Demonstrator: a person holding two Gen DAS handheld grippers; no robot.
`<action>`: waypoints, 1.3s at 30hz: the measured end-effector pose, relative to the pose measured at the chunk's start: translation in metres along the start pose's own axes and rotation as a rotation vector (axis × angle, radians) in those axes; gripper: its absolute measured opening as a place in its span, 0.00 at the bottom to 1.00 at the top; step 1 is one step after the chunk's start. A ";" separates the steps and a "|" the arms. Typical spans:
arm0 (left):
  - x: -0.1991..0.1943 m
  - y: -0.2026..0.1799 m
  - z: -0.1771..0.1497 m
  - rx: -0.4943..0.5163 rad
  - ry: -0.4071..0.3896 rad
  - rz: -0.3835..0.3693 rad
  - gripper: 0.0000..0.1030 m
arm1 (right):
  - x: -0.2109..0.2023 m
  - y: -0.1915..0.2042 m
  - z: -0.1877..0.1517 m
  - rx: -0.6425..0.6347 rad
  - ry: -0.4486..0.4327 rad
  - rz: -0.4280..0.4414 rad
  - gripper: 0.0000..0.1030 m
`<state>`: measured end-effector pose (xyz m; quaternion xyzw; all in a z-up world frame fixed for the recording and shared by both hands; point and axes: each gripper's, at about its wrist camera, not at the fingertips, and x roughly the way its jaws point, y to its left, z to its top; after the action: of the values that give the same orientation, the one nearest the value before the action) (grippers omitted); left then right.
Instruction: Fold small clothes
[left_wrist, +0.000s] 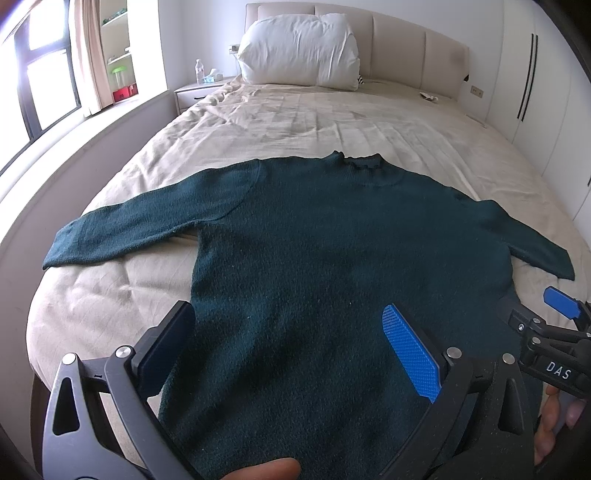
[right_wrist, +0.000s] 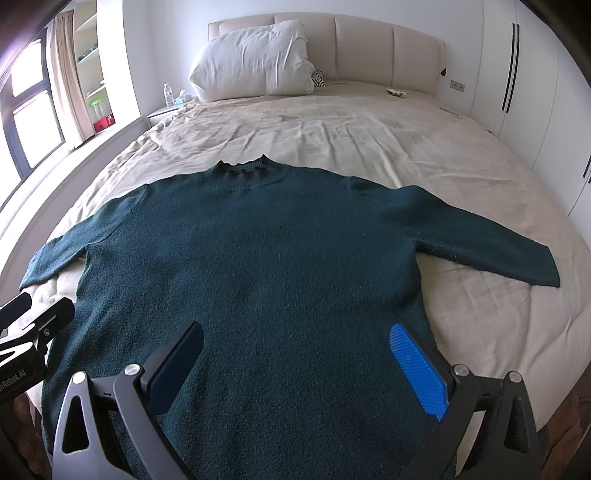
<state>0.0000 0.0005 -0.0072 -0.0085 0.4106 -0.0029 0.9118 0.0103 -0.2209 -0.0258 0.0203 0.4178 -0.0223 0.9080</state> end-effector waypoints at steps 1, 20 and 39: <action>0.000 0.000 0.000 0.000 0.000 0.000 1.00 | 0.001 -0.002 0.000 -0.001 0.000 0.000 1.00; 0.005 0.000 -0.005 -0.002 0.007 -0.003 1.00 | 0.002 -0.001 -0.002 0.002 0.004 0.000 1.00; 0.007 0.001 -0.007 -0.003 0.013 -0.005 1.00 | 0.007 -0.001 -0.008 0.003 0.015 0.002 1.00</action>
<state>-0.0007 0.0011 -0.0168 -0.0112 0.4166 -0.0047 0.9090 0.0089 -0.2215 -0.0366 0.0220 0.4245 -0.0218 0.9049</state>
